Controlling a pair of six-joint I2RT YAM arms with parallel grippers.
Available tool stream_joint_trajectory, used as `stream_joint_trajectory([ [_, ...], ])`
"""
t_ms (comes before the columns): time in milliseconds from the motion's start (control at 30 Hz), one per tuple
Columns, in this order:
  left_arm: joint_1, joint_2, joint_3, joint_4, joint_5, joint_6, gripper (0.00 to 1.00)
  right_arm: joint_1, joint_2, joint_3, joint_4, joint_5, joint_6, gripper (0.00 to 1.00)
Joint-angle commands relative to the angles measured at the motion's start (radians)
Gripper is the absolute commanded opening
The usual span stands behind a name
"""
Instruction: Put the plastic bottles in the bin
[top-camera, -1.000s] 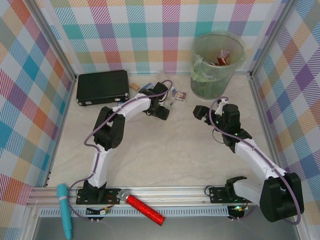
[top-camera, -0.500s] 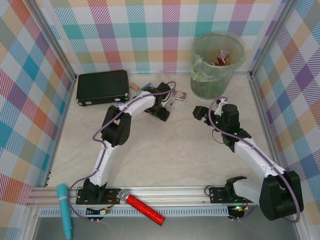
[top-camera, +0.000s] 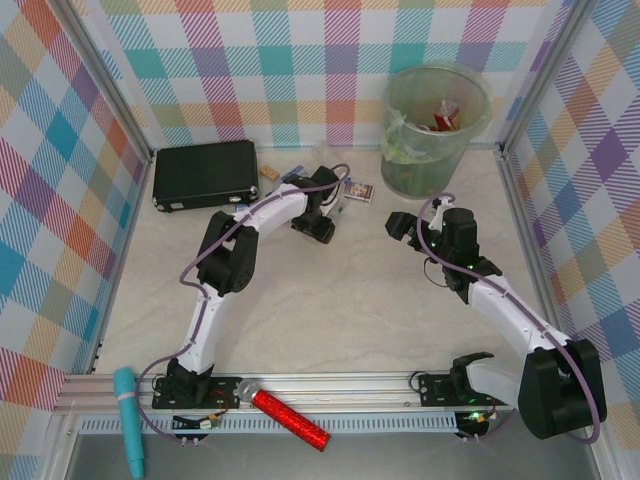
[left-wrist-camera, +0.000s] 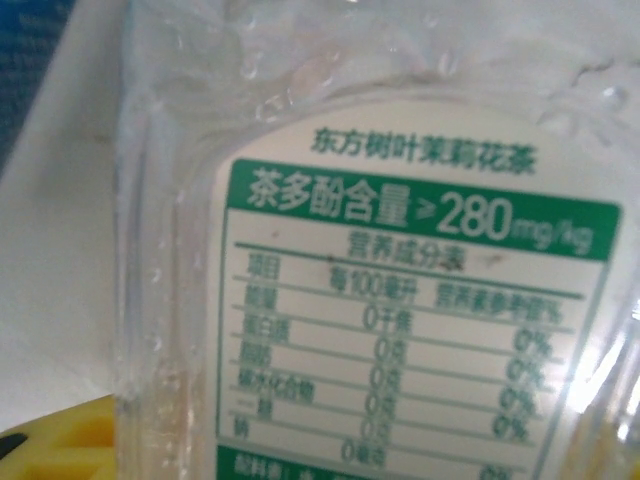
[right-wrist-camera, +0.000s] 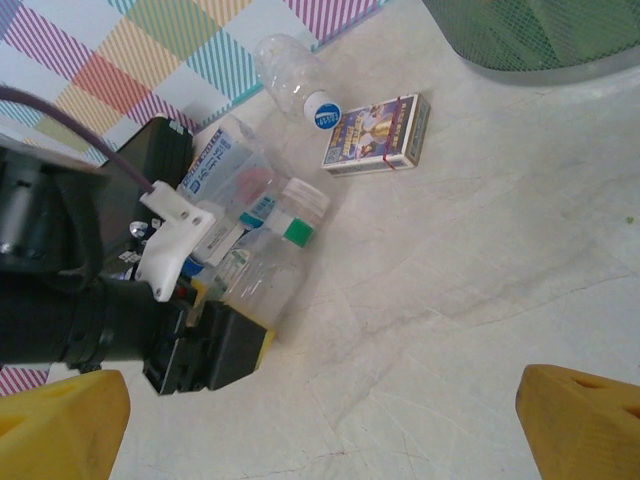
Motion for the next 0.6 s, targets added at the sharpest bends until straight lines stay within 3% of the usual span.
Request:
stream_joint_trajectory([
  [0, -0.015, -0.156, -0.113, 0.092, 0.052, -0.058, 0.56, 0.011, 0.008, 0.036, -0.008, -0.01, 0.013, 0.99],
  [200, -0.072, -0.384, -0.378, 0.265, 0.08, -0.139, 0.56, 0.028, -0.008, 0.056, -0.022, -0.02, -0.008, 0.99],
  [367, -0.154, -0.537, -0.537, 0.352, 0.064, -0.178, 0.56, 0.03, -0.01, 0.072, -0.005, -0.157, -0.008, 0.99],
  [567, -0.256, -0.707, -0.694, 0.47, 0.014, -0.228, 0.56, 0.036, -0.059, 0.058, -0.026, -0.29, 0.037, 0.86],
])
